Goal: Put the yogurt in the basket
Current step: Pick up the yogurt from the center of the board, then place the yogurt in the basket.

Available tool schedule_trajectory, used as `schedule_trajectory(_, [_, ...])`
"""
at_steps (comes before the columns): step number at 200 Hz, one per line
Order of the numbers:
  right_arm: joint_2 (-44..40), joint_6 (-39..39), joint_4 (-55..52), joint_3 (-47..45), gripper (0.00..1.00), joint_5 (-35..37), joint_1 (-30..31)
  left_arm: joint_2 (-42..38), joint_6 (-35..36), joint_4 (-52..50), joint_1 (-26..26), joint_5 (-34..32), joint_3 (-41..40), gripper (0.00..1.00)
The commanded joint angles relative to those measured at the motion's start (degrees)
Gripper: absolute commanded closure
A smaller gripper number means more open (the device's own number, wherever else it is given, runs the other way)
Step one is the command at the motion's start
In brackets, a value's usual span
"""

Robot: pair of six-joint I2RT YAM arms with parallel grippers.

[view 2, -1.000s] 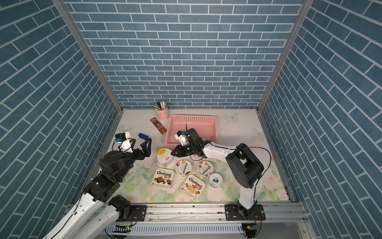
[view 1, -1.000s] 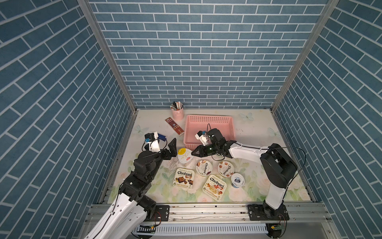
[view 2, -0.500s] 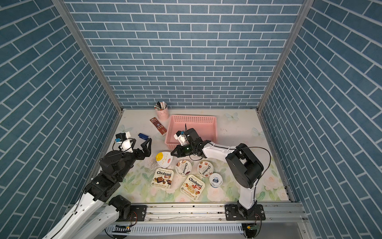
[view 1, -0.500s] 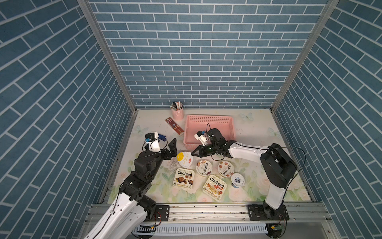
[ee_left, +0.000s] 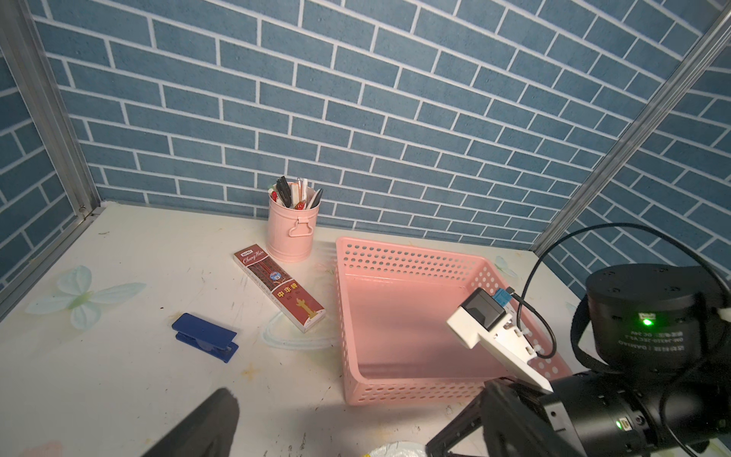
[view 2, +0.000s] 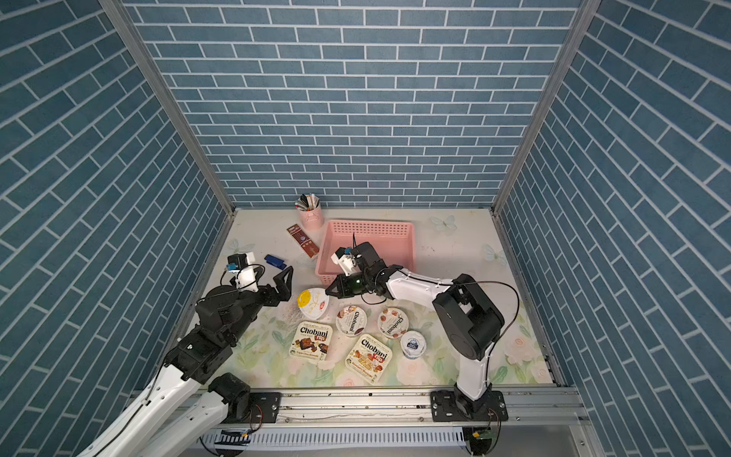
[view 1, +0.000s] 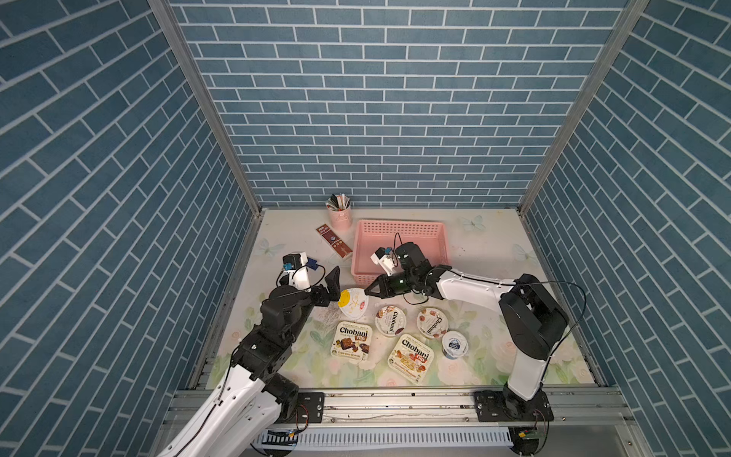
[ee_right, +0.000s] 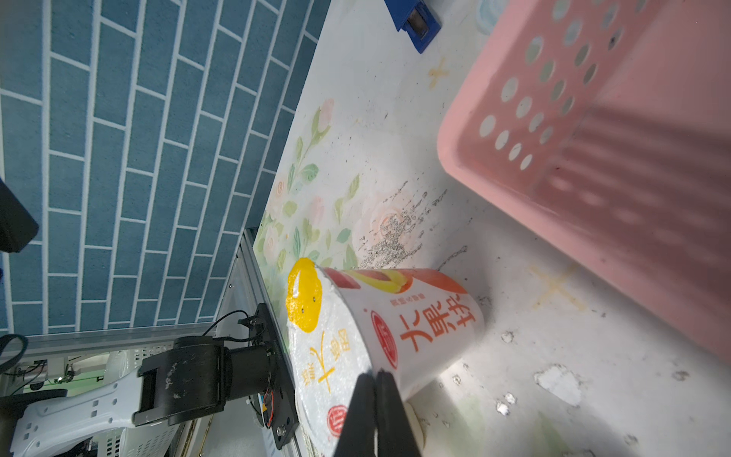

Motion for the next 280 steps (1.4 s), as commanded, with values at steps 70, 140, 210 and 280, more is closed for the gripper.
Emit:
schedule_trajectory(70, [-3.10, -2.49, -9.59, 9.50, 1.00, -0.66, -0.15, -2.64, -0.42, 0.69, -0.34, -2.53, 4.55, 0.00])
schedule_trajectory(140, [-4.20, -0.22, -11.34, 15.90, 1.00, 0.04, -6.03, -1.40, 1.71, 2.56, -0.32, -0.63, 5.14, 0.00])
schedule_trajectory(210, [-0.77, 6.86, -1.19, 16.87, 1.00, 9.42, -13.38, 0.70, 4.96, 7.52, -0.31, 1.11, 4.19, 0.00])
schedule_trajectory(280, [9.60, 16.57, 11.36, 20.65, 1.00, 9.11, -15.21, 1.66, 4.98, 8.87, -0.31, 2.34, 3.35, 0.00])
